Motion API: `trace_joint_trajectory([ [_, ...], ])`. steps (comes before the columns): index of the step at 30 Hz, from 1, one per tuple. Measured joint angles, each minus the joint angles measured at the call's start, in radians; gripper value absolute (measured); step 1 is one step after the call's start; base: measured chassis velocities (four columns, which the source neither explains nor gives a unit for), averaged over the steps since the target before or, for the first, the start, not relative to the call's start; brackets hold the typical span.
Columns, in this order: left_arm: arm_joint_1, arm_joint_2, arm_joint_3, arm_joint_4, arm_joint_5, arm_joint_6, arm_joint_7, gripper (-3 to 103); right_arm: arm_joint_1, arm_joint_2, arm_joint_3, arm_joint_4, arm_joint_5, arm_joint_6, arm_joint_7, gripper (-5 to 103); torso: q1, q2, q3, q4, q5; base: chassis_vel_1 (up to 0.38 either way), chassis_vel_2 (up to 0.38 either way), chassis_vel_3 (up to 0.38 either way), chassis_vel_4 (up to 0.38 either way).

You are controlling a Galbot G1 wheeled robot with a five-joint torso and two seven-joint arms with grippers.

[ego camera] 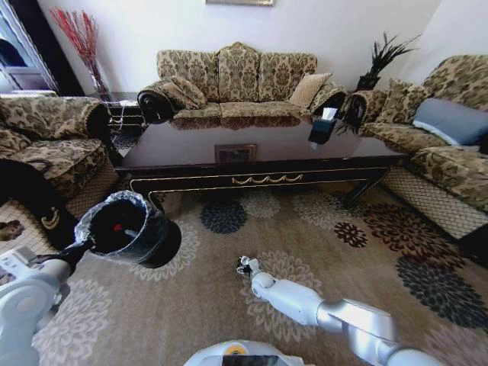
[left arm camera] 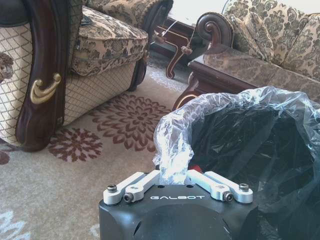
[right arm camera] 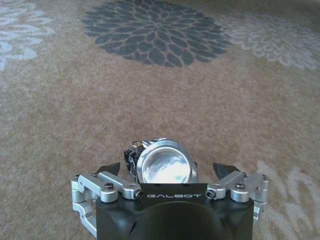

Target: Move to the front of the table and pick up the trash from the floor, then place it into the trash bin.

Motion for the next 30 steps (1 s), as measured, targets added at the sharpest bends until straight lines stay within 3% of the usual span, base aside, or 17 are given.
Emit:
trace_joint_trajectory([
  [9, -0.007, 0.001, 0.006, 0.006, 0.004, 0.000, 0.001, 3, -0.001, 0.006, -0.003, -0.010, -0.007, -0.004, 0.000, 103, 0.000, 0.000, 0.000, -0.0001, 0.0001, 0.000, 0.000, 0.000, 0.000],
  [12, -0.008, 0.002, 0.006, 0.009, 0.004, 0.000, 0.001, 3, -0.004, 0.005, -0.005, -0.009, -0.009, -0.006, 0.001, 100, 0.000, 0.000, 0.000, -0.0001, 0.0000, 0.000, 0.000, 0.000, 0.000],
  [23, -0.009, -0.002, 0.011, 0.013, 0.008, 0.000, 0.001, 3, -0.007, 0.009, -0.002, -0.019, -0.020, -0.004, -0.004, 58, 0.000, 0.000, 0.000, -0.0002, 0.0001, 0.000, 0.000, 0.000, 0.000],
  [26, -0.009, -0.001, 0.011, 0.013, 0.009, 0.000, 0.001, 3, -0.007, 0.003, -0.001, -0.009, -0.021, -0.003, -0.004, 51, 0.000, 0.000, 0.000, 0.0000, 0.0001, 0.000, 0.000, 0.000, 0.000],
  [30, -0.010, -0.002, 0.011, 0.013, 0.009, -0.001, 0.001, 3, -0.004, -0.008, -0.001, 0.005, -0.021, -0.002, -0.003, 51, 0.000, 0.000, 0.000, -0.0001, 0.0001, 0.000, 0.000, 0.000, 0.000],
])
